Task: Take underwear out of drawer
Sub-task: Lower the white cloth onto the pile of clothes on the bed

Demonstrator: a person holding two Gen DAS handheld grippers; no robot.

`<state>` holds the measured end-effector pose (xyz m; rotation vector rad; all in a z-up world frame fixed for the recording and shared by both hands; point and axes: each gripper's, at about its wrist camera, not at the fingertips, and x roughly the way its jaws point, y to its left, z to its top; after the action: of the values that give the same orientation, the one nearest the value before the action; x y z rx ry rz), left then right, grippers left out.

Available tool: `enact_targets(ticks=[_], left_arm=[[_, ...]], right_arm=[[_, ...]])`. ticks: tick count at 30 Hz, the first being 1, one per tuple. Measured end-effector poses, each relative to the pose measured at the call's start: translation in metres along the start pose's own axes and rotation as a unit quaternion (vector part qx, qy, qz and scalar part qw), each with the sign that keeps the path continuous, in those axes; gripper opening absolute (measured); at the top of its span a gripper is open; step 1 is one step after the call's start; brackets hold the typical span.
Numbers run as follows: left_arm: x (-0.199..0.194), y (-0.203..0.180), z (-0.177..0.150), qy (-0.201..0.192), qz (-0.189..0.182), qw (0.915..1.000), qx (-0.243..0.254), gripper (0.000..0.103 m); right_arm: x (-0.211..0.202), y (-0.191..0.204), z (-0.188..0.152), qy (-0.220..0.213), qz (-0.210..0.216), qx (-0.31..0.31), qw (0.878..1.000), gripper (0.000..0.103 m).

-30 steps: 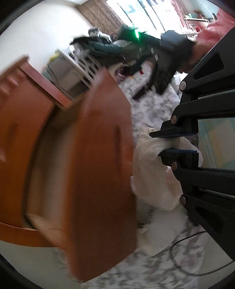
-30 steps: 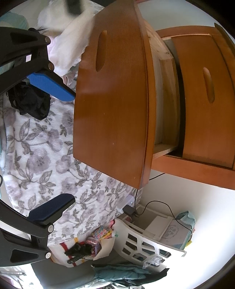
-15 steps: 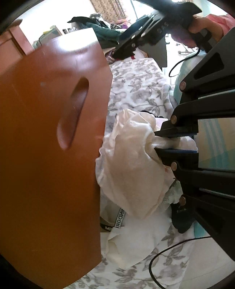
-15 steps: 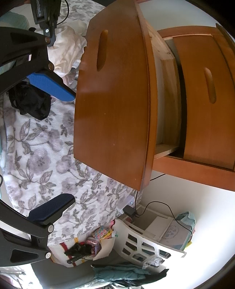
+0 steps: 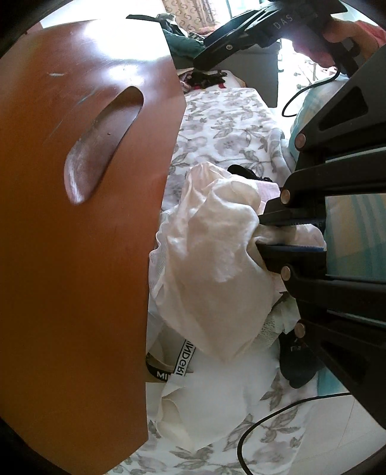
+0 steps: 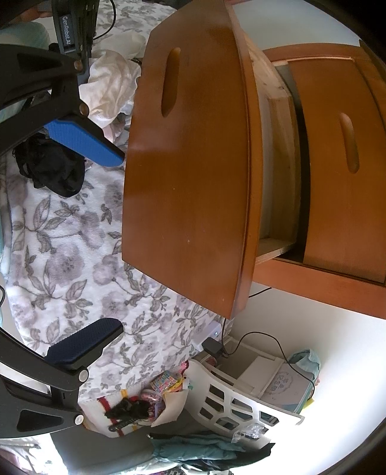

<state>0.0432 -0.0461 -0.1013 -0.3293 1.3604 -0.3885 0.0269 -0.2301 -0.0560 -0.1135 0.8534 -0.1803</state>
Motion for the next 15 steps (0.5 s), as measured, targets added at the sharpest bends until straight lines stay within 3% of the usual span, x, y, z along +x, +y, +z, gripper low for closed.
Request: enact_targets(ticks=[6, 11, 15], left_arm=[[-0.006, 0.003, 0.000, 0.001, -0.004, 1.0000, -0.006, 0.014], [-0.015, 0.003, -0.002, -0.007, -0.002, 1.0000, -0.006, 0.051], [-0.022, 0.002, -0.003, -0.015, 0.007, 0.9999, -0.004, 0.063]], right_arm=[[-0.001, 0.001, -0.001, 0.000, 0.000, 0.001, 1.000, 0.103], [-0.001, 0.001, -0.001, -0.001, -0.001, 0.001, 1.000, 0.103], [-0.002, 0.001, 0.000, -0.001, -0.001, 0.002, 1.000, 0.103]])
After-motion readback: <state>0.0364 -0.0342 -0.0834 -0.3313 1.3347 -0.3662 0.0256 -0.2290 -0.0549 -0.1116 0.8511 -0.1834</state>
